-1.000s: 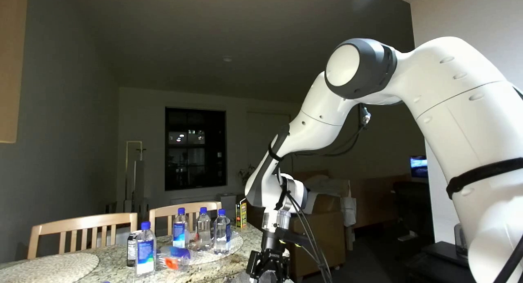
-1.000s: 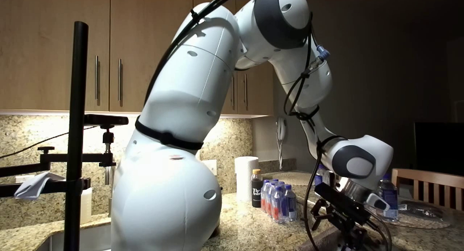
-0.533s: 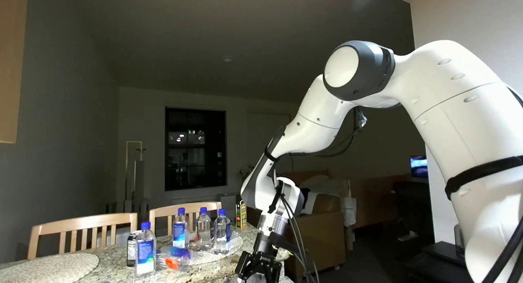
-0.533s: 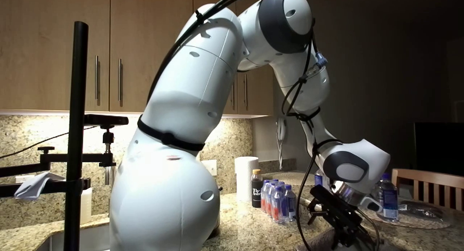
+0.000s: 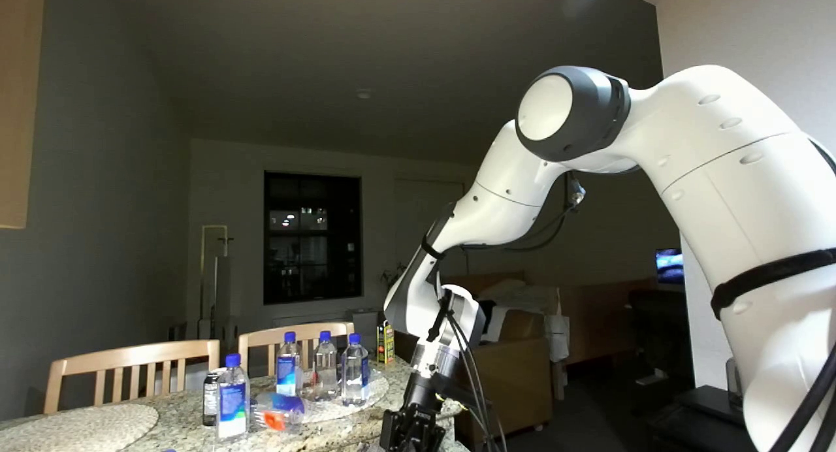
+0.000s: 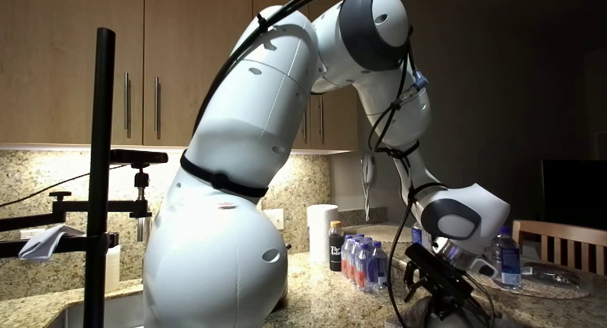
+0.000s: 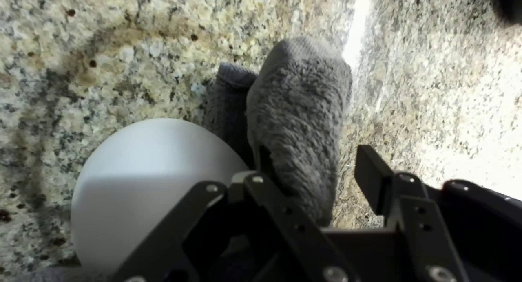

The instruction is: Pick up the grey cloth and put it on the counter

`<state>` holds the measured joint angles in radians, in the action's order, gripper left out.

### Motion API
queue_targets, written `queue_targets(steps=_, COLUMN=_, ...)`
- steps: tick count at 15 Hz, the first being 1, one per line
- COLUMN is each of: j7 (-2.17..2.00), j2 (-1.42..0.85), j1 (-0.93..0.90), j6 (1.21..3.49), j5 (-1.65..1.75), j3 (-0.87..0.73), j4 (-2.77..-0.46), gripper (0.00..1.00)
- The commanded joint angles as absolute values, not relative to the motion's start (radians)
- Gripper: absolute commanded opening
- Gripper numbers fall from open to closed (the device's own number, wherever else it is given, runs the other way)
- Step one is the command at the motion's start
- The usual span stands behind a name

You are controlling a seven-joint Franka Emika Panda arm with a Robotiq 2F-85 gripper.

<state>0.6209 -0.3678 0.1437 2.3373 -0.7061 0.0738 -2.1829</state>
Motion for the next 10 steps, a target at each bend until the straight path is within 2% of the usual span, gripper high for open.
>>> queue_targets(steps=1, j7=0.675, j2=-0.351, j1=0.159, j6=2.35, j5=-0.736, j3=0.083, j4=-2.201, gripper=0.26)
queue_targets(steps=3, j7=0.669, j2=-0.348, j1=0.159, j6=2.349, j5=-0.734, j3=0.081, j4=-2.199, gripper=0.13)
queue_targets(steps=7, j7=0.642, j2=-0.336, j1=0.156, j6=2.323, j5=-0.71, j3=0.07, j4=-2.183, gripper=0.08)
queue_targets(steps=10, j7=0.611, j2=-0.324, j1=0.153, j6=2.271, j5=-0.684, j3=0.06, j4=-2.152, gripper=0.11)
